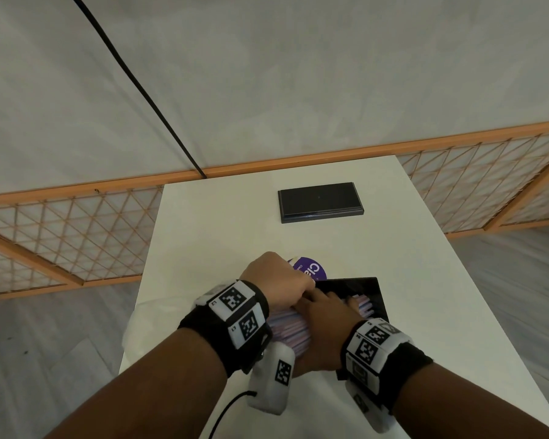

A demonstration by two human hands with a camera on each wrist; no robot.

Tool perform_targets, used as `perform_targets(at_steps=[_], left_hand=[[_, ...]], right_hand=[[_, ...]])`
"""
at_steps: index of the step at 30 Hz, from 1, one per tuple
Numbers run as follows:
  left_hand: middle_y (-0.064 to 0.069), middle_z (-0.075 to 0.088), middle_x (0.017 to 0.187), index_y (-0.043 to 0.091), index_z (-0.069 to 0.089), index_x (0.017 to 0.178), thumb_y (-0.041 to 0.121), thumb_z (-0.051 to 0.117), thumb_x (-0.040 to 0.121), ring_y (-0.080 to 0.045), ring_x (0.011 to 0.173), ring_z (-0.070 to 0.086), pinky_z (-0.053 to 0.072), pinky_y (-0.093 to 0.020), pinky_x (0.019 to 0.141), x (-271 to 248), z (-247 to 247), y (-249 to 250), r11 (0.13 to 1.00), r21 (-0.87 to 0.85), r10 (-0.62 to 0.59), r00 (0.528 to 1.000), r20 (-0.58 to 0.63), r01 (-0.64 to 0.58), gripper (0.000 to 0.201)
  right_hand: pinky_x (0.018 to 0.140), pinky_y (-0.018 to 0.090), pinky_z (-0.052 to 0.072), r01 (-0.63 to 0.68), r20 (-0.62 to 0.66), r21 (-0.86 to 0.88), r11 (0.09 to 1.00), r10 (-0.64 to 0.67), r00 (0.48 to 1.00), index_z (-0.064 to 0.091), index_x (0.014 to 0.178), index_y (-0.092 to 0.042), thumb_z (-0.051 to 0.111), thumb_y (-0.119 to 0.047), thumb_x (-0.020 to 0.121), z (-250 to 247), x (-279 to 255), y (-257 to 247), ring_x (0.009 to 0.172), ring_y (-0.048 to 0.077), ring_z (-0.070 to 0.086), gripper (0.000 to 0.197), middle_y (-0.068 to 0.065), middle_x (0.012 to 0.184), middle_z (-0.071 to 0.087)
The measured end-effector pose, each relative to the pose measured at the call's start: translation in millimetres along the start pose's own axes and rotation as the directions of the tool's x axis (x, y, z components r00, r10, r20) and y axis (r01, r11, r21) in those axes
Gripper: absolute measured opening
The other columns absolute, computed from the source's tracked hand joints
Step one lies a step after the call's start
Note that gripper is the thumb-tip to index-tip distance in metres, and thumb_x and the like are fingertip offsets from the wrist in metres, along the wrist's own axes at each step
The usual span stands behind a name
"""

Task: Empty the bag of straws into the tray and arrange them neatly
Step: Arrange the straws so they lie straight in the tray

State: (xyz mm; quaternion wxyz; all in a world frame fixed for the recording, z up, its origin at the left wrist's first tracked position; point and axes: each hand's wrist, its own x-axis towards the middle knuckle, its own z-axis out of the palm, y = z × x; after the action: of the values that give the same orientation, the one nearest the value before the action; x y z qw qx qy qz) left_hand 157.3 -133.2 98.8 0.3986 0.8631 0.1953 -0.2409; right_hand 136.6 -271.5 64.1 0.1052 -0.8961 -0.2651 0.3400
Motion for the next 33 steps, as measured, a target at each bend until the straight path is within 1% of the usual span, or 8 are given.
perform_targets(at_steps=[4,11,17,21,26,29,31,33], left_hand=[[-0.007,0.078,0.091,0.009,0.077,0.091,0.031,0.071,0.082,-0.023,0.087,0.072,0.057,-0.035,0.080,-2,-8,-2,0.994,0.093,0.072,0.994,-0.083,-0.064,0.025],[0.001,0.076,0.098,0.016,0.079,0.100,0.042,0.076,0.081,-0.016,0.093,0.070,0.054,-0.026,0.071,-2,-12,-5,0.972,0.225,0.083,0.996,-0.035,-0.073,0.033],[0.012,0.075,0.073,0.018,0.081,0.076,0.034,0.074,0.087,0.000,0.069,0.068,0.054,-0.027,0.067,-37,-49,-16,0.978,0.095,0.203,0.962,-0.185,-0.188,0.021],[0.001,0.077,0.072,0.013,0.076,0.071,0.034,0.077,0.086,-0.018,0.076,0.075,0.061,-0.041,0.079,-52,-63,-34,0.984,-0.059,0.155,0.967,-0.200,-0.170,0.025],[0.006,0.068,0.061,0.017,0.067,0.068,0.041,0.075,0.087,-0.020,0.065,0.067,0.052,-0.036,0.064,-62,-70,-67,0.980,-0.064,0.158,0.932,-0.327,-0.188,0.032],[0.011,0.070,0.101,0.026,0.070,0.094,0.053,0.073,0.086,-0.016,0.096,0.064,0.048,-0.036,0.084,-51,-67,-90,0.948,-0.283,-0.017,0.863,-0.505,-0.147,0.028],[0.003,0.063,0.130,0.026,0.066,0.117,0.054,0.070,0.088,-0.019,0.118,0.058,0.045,-0.041,0.102,-39,-53,-97,0.853,-0.517,-0.121,0.935,-0.332,-0.073,0.040],[-0.008,0.069,0.120,0.018,0.071,0.104,0.042,0.072,0.090,-0.023,0.107,0.063,0.047,-0.048,0.101,-32,-37,-97,0.682,-0.731,-0.158,0.967,-0.197,-0.038,0.028]], right_hand=[[0.112,0.063,0.023,-0.026,-0.029,-0.014,1.000,0.026,0.999,0.018,0.143,-0.053,0.074,-0.081,0.048,5,3,1,0.133,0.029,0.037,0.114,-0.005,0.144,0.035],[0.112,0.063,0.022,-0.024,-0.024,-0.016,1.000,0.024,0.999,0.019,0.144,-0.051,0.073,-0.082,0.049,5,4,1,0.133,0.029,0.037,0.113,-0.005,0.142,0.036],[0.109,0.054,0.028,0.071,-0.124,0.092,0.993,-0.059,0.991,0.036,0.134,-0.047,0.077,-0.074,0.053,8,3,7,0.123,0.020,0.044,0.094,-0.016,0.132,0.039],[0.106,0.049,0.031,0.099,-0.184,0.198,0.975,-0.062,0.981,0.035,0.112,-0.044,0.081,-0.068,0.051,10,6,2,0.107,0.013,0.049,0.080,-0.020,0.113,0.052],[0.113,0.055,0.023,0.040,-0.104,0.073,0.997,-0.032,0.994,0.021,0.147,-0.043,0.066,-0.086,0.054,9,14,-12,0.131,0.021,0.039,0.112,-0.014,0.143,0.041],[0.110,0.056,0.026,0.015,-0.082,-0.024,1.000,-0.017,0.996,0.028,0.144,-0.045,0.060,-0.092,0.051,11,19,-16,0.130,0.023,0.039,0.109,-0.012,0.139,0.041],[0.108,0.058,0.025,-0.003,-0.065,-0.037,0.999,0.000,0.998,0.034,0.139,-0.044,0.059,-0.094,0.048,12,23,-20,0.128,0.024,0.042,0.107,-0.013,0.138,0.045],[0.107,0.062,0.023,-0.010,-0.053,-0.043,0.999,0.007,0.999,0.035,0.136,-0.045,0.059,-0.094,0.045,10,26,-26,0.126,0.026,0.046,0.106,-0.014,0.136,0.051]])
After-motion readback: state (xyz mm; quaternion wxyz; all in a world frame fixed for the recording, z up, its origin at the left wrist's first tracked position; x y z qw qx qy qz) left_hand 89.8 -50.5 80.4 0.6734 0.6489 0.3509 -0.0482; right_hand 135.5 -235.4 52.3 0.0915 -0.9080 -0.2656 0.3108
